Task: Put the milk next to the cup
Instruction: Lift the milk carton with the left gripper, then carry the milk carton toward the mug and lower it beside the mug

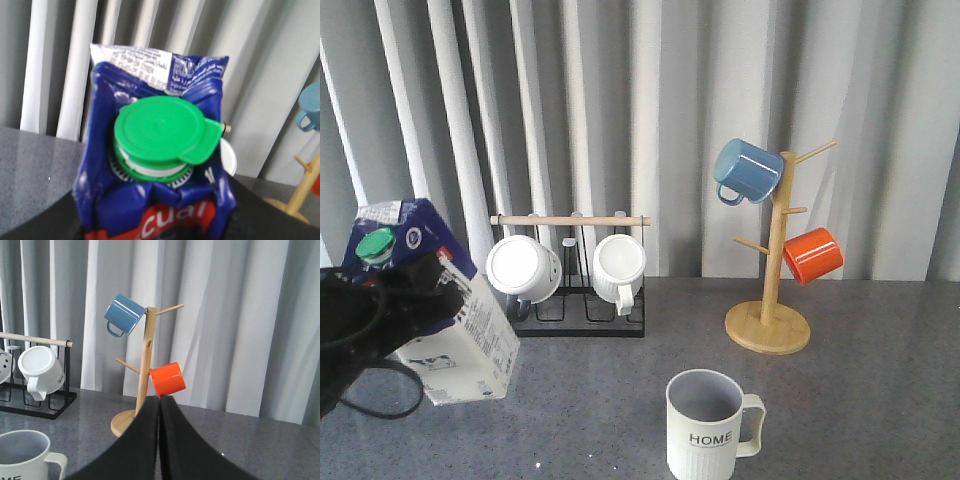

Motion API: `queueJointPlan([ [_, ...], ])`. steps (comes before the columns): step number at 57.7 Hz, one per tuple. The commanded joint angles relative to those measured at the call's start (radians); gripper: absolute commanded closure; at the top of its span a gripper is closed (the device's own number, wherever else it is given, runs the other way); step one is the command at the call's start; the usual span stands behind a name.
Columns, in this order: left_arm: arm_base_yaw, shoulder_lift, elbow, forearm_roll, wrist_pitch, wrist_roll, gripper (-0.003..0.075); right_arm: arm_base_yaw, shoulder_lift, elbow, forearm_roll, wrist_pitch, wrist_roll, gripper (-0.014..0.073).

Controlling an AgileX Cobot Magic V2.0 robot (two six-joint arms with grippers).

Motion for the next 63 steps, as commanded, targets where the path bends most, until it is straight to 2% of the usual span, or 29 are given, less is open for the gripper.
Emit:
queueJointPlan([
  [1, -0.135, -0.005, -0.085, -0.299, -0.2, 0.324, 0.0627, -0.008, 0.001, -0.029, 0.0, -0.07, -0.006, 0.0602],
  [6, -0.251, 0.049, -0.13, -0.399, -0.325, 0.45, 0.0627, -0.008, 0.001, -0.029, 0.0, -0.07, -0.006, 0.0602],
  [9, -0.299, 0.088, -0.153, -0.416, -0.364, 0.46, 0.0627, -0.008, 0.001, -0.029, 0.0, -0.07, -0.006, 0.0602],
  [19, -0.405, 0.209, -0.214, -0.433, -0.359, 0.445, 0.0627, -0.008, 0.001, -0.029, 0.0, -0.07, -0.006, 0.0602],
  [45, -0.426, 0.426, -0.337, -0.472, -0.328, 0.443, 0.0627, -0.008, 0.001, -0.029, 0.0, -0.068, -0.006, 0.0602],
  [63, -0.426, 0.482, -0.334, -0.448, -0.341, 0.29, 0.0627, -0.008, 0.001, -0.029, 0.0, -0.069, -0.006, 0.0602],
])
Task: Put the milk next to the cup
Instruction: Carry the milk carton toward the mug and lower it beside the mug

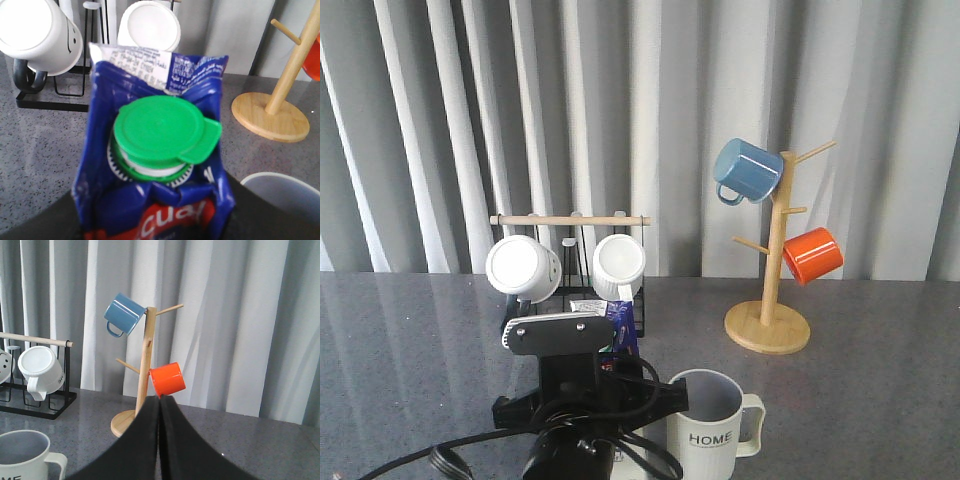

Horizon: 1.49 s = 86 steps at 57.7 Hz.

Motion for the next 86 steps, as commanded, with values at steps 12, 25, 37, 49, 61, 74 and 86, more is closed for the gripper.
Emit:
queueJointPlan([
  [12, -0.004, -0.024, -0.028, 0.082, -0.06, -0.044, 0.0627, -0.008, 0.001, -0.029, 0.0, -0.069, -0.006, 0.0602],
  [25, -0.004, -0.024, -0.028, 0.082, -0.055, -0.044, 0.0627, -0.008, 0.001, -0.029, 0.0, -0.069, -0.006, 0.0602],
  [37, -0.004, -0.024, -0.028, 0.082, -0.054, -0.044, 0.0627, -0.008, 0.001, -0.029, 0.0, -0.07, -0.006, 0.0602],
  [49, -0.004, -0.024, -0.028, 0.082, -0.054, -0.044, 0.0627, -0.008, 0.001, -0.029, 0.0, -0.07, -0.006, 0.0602],
  [61, -0.004, -0.024, -0.028, 0.082, -0.054, -0.044, 0.0627, -0.008, 0.001, -0.029, 0.0, -0.07, -0.006, 0.0602],
  [74, -0.004, -0.026, -0.028, 0.081, -0.04, -0.044, 0.0573, -0.008, 0.001, -0.029, 0.0, -0.07, -0.006, 0.0602],
  [86, -0.004, -0.031, -0.028, 0.073, -0.042, -0.045, 0.0281, -0.008, 0.001, -0.029, 0.0, -0.069, -0.006, 0.0602],
])
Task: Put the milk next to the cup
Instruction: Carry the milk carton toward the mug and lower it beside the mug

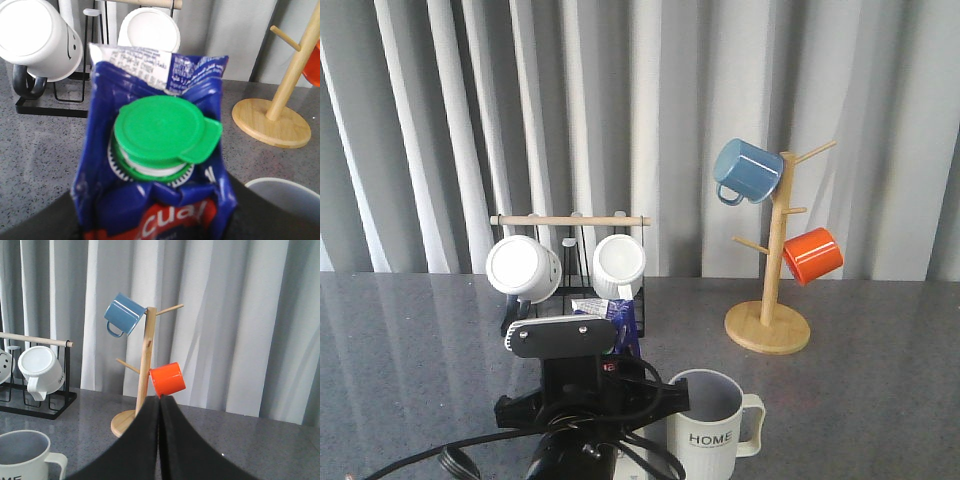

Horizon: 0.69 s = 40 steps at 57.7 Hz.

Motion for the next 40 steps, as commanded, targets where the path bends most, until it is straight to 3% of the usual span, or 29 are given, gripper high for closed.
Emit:
queueJointPlan([
  [1, -0.004, -0.05, -0.028, 0.032, -0.019, -0.009, 0.0253, -0.008, 0.001, -0.029, 0.0, -0.069, -0.006, 0.0602],
  [7, -0.004, -0.053, -0.028, 0.033, -0.012, -0.001, 0.0042, -0.008, 0.001, -0.029, 0.0, -0.068, -0.006, 0.0602],
  [10, -0.004, -0.055, -0.028, 0.038, -0.007, -0.001, -0.0016, -0.008, 0.001, -0.029, 0.0, -0.068, -0.006, 0.0602],
  [30, -0.012, -0.165, -0.028, 0.135, 0.046, -0.002, 0.0031, -0.008, 0.001, -0.029, 0.0, -0.069, -0.006, 0.0602],
  [40, -0.013, -0.342, -0.028, 0.221, 0.06, -0.002, 0.0143, -0.008, 0.001, -0.029, 0.0, -0.069, -0.006, 0.0602],
])
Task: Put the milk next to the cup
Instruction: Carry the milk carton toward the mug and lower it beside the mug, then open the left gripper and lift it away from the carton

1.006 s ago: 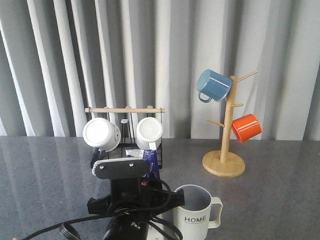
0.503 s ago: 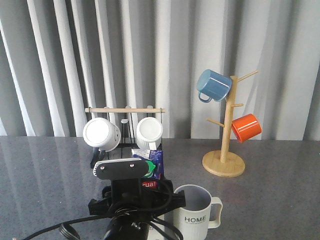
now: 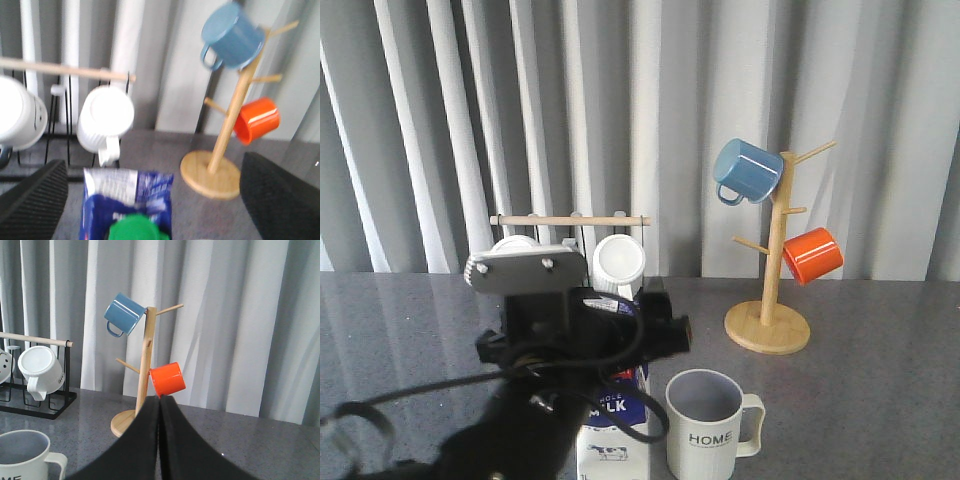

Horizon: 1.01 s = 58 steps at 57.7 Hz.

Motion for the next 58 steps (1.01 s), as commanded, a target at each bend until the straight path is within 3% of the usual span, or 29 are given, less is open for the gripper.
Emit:
queueJointPlan([
  [1, -0.005, -0.153, -0.028, 0.1, -0.014, -0.002, 0.016, -0.008, 0.001, -0.029, 0.0, -0.069, -0.006, 0.0602],
  [6, -0.005, -0.246, -0.028, 0.115, 0.053, -0.002, 0.0351, -0.008, 0.001, -0.029, 0.0, -0.069, -0.006, 0.0602],
  [10, 0.001, -0.29, -0.026, 0.107, 0.121, 0.002, 0.0637, -0.008, 0.001, -0.029, 0.0, -0.069, -0.006, 0.0602],
  [12, 0.006, -0.302, -0.021, 0.093, 0.13, 0.021, 0.073, -0.008, 0.001, -0.029, 0.0, -0.069, -0.006, 0.0602],
  [28, 0.006, -0.327, -0.013, 0.086, 0.124, 0.051, 0.0728, -0.008, 0.001, -0.029, 0.0, -0.07, -0.006, 0.0602],
  [38, -0.015, -0.327, -0.105, 0.156, 0.177, -0.307, 0.0728, -0.008, 0.001, -0.029, 0.0, -0.07, -0.006, 0.0602],
  [44, -0.015, -0.327, -0.179, 0.312, 0.368, -0.513, 0.0727, -0.008, 0.001, -0.029, 0.0, -0.07, -0.006, 0.0602],
  [51, -0.015, -0.327, -0.244, 0.539, 0.643, -0.608, 0.0727, -0.008, 0.001, -0.029, 0.0, -0.07, -0.006, 0.0602],
  [58, -0.015, -0.32, -0.224, 0.675, 0.83, -0.637, 0.0727, -0.008, 0.001, -0.029, 0.0, -0.069, -0.006, 0.0602],
])
